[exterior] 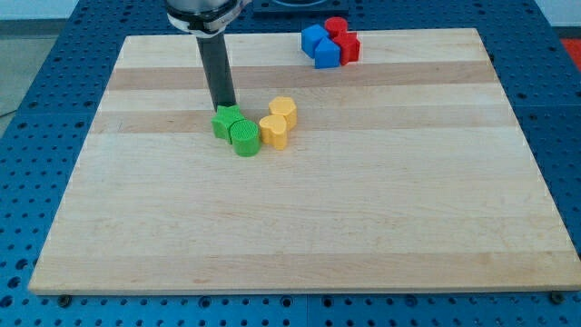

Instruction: Move the green star to the top left of the green circle

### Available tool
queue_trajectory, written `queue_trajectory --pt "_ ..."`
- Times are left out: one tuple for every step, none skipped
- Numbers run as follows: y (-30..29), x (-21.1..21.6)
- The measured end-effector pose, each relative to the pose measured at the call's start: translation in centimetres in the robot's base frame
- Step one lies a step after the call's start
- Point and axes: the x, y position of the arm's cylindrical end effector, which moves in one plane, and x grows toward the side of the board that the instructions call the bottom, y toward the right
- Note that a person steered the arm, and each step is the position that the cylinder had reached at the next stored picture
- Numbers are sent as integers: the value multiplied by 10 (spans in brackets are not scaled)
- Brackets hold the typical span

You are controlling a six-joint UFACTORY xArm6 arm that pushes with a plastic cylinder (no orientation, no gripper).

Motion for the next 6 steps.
queue_trajectory --pt "2 -3" --pt "12 -11" --pt "19 -12" --pt "30 -6" --pt "27 0" --pt "12 11"
